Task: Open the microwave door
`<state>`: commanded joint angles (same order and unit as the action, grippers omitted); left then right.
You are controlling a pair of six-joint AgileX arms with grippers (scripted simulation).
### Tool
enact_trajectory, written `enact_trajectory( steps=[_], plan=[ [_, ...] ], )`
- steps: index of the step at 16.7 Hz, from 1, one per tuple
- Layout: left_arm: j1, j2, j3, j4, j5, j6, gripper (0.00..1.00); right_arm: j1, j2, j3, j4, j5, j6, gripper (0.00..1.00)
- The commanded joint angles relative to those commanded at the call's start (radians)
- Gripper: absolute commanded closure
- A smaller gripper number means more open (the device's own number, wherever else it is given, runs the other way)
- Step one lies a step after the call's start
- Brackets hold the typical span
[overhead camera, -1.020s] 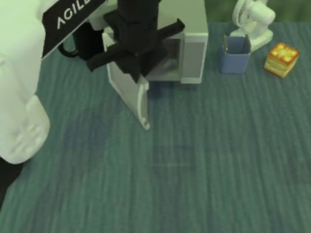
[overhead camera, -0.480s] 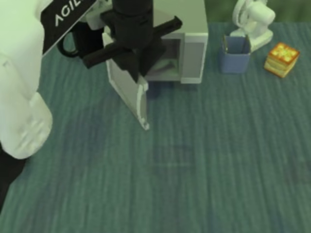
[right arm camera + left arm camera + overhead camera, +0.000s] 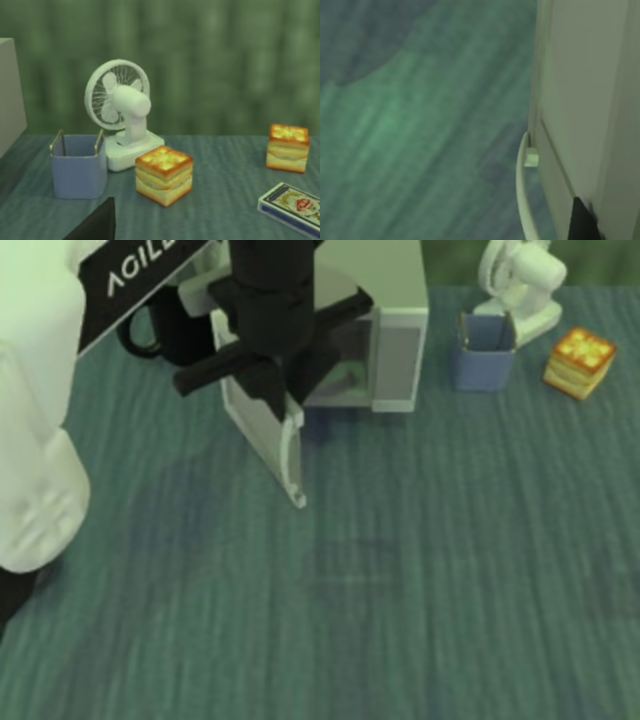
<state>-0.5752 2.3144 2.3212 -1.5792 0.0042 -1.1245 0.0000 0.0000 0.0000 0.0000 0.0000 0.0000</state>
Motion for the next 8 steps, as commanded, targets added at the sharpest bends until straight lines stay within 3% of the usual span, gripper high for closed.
enact_trajectory(
  steps=[8],
  plan=[
    [0.0,-0.005,-0.014,0.011,0.0,0.0,1.0,0.0,0.0,0.0,0.0,0.0,0.0,0.0]
  ],
)
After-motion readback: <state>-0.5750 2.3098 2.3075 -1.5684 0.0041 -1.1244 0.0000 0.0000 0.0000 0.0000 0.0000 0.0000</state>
